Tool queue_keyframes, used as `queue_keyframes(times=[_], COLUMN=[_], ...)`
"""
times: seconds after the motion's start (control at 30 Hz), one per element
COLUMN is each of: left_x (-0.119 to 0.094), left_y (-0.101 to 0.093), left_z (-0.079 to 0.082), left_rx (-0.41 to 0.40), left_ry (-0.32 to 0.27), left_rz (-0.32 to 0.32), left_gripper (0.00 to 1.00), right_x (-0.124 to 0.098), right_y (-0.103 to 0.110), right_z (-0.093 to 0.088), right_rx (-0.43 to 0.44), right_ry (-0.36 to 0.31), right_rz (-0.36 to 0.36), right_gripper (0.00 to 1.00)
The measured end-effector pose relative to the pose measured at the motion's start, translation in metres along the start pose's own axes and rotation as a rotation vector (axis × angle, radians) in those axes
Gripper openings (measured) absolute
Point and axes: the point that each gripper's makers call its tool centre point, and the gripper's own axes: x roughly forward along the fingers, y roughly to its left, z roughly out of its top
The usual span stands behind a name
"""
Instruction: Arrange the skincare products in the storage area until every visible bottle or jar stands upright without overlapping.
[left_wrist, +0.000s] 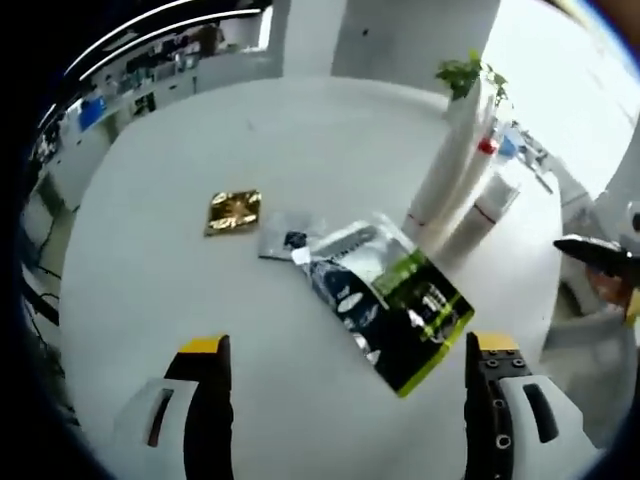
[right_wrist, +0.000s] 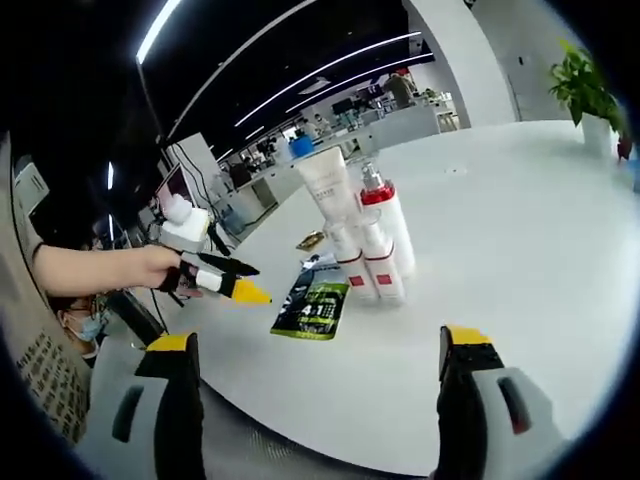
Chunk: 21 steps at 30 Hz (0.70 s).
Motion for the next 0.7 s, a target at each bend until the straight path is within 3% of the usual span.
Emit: queue_keyframes(times=[0.17,0.7], left_x=[0.017,0.054], left_y=[0.012,0.034], left_z=[0.015,0.053], left_rx=[-0.086,-0.034], left_ry=[-0.025,-0.045], left_rz=[0.020,0.087], left_gripper=[0.91,0.79], right_x=[0.000,-0.001], right_y=[-0.004,-0.012], right_z=[0.000,0.001], right_rx=[0.020,0.061], right_ry=[-0.004,-0.015], right_rz=[-0.011,-0.042], right_gripper=[1.00,1.00])
